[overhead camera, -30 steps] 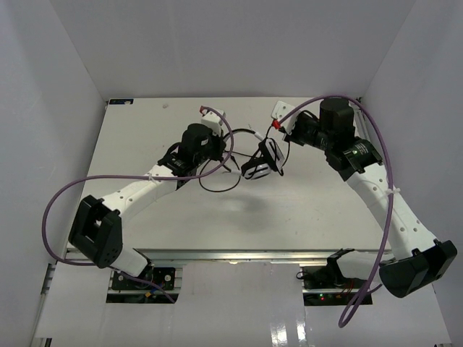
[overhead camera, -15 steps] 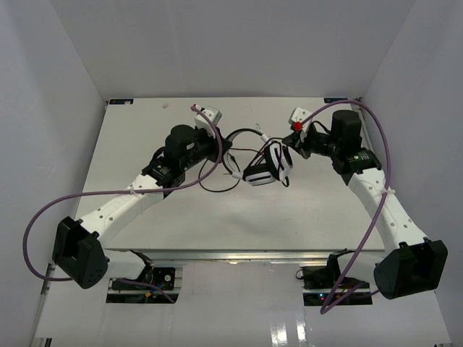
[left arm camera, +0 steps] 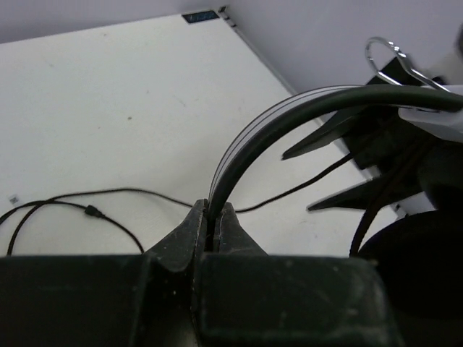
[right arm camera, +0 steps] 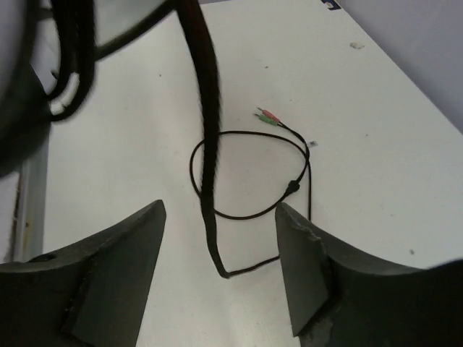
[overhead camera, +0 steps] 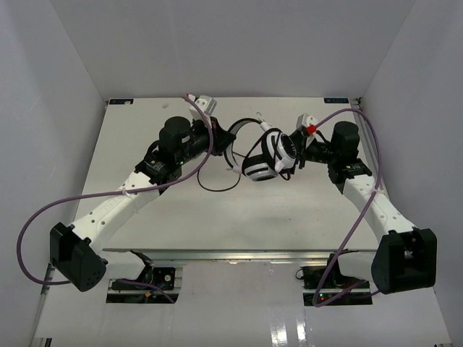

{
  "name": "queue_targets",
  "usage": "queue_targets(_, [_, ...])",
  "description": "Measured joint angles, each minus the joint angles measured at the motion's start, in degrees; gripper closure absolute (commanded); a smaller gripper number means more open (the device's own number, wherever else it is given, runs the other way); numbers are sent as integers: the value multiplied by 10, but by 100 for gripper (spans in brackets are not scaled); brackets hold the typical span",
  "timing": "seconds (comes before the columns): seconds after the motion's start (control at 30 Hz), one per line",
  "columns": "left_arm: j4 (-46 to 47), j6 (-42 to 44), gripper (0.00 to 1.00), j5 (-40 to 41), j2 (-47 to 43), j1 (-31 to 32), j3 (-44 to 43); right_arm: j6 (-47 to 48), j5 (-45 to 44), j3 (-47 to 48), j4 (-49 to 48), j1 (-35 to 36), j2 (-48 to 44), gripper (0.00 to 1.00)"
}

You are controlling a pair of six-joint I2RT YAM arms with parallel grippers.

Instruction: Wrap the headphones

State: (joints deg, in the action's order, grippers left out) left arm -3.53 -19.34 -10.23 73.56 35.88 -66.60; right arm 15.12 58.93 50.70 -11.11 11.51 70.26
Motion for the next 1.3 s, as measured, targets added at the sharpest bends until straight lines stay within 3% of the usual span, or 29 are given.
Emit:
queue_targets(0.27, [-24, -57, 100, 4, -24, 4, -48, -179, 28, -33, -220, 14, 56, 19])
queue_targets(0.43, [-34, -113, 100, 19, -25, 5, -85, -309, 28, -69, -434, 41, 137, 21])
queue_targets(0.53, [-37, -155, 100, 43, -24, 5, -116, -387, 23, -81, -526, 57, 197, 27])
queue_targets(0.63, [-35, -203, 100, 86, -24, 6, -142, -439, 15, -96, -569, 71, 231, 53])
queue_targets(0.7, [-31, -233, 100, 114, -24, 6, -153, -461, 11, -103, -583, 79, 240, 78])
queue_targets(0.77, [-24, -267, 100, 139, -24, 6, -159, -476, 7, -102, -595, 88, 242, 91])
queue_targets(0.93, [-18, -330, 100, 174, -17, 6, -166, -508, -2, -87, -616, 121, 242, 92])
queue_targets(1.1, [-33, -341, 100, 221, -3, 7, -185, -493, -3, -88, -618, 146, 222, 92])
queue_targets(1.2, [-43, -321, 100, 267, -1, 7, -194, -403, -10, -93, -529, 162, 162, 92])
queue_targets(1.3, [-51, -282, 100, 340, 6, 7, -209, -228, -51, -84, -332, 197, 66, 92])
